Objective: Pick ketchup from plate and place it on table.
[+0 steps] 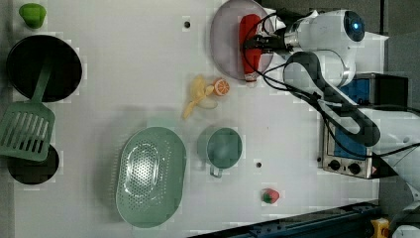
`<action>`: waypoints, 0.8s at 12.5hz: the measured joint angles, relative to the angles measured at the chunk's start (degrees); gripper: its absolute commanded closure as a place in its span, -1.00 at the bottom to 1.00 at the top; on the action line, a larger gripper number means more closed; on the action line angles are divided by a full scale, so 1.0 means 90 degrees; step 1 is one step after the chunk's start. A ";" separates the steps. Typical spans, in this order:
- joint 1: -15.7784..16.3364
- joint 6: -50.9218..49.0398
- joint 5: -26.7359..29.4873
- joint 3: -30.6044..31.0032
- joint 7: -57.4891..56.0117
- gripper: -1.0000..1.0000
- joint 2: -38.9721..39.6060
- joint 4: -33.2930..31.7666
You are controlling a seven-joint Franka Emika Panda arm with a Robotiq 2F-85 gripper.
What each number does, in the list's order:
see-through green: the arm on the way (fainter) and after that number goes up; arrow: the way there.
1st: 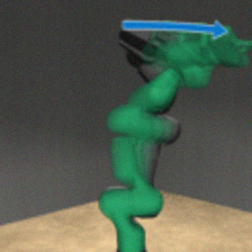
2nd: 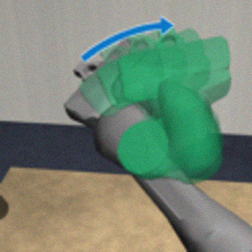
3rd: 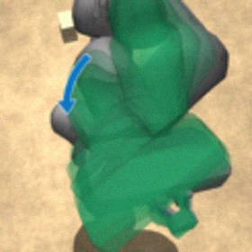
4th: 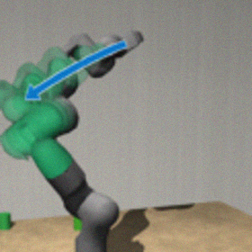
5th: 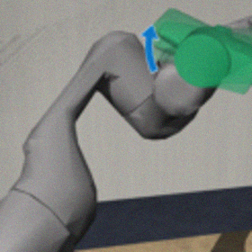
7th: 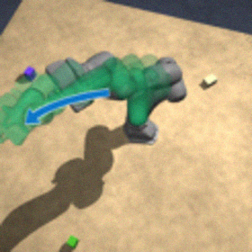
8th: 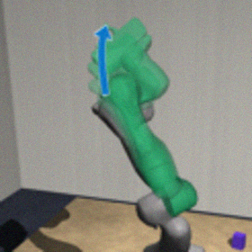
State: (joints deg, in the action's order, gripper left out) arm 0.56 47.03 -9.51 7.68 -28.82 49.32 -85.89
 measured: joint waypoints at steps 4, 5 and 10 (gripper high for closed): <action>0.0031 0.0037 -0.0004 -0.0032 0.0000 -0.19 0.0000 0.0025; 0.0029 0.0040 0.0016 -0.0037 0.0000 -0.19 0.0000 0.0025; -0.0045 -0.1082 0.0040 0.0015 0.0000 -0.19 -0.0351 0.0081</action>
State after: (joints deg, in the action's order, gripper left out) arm 0.15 37.29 -9.16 7.81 -28.82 46.16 -85.16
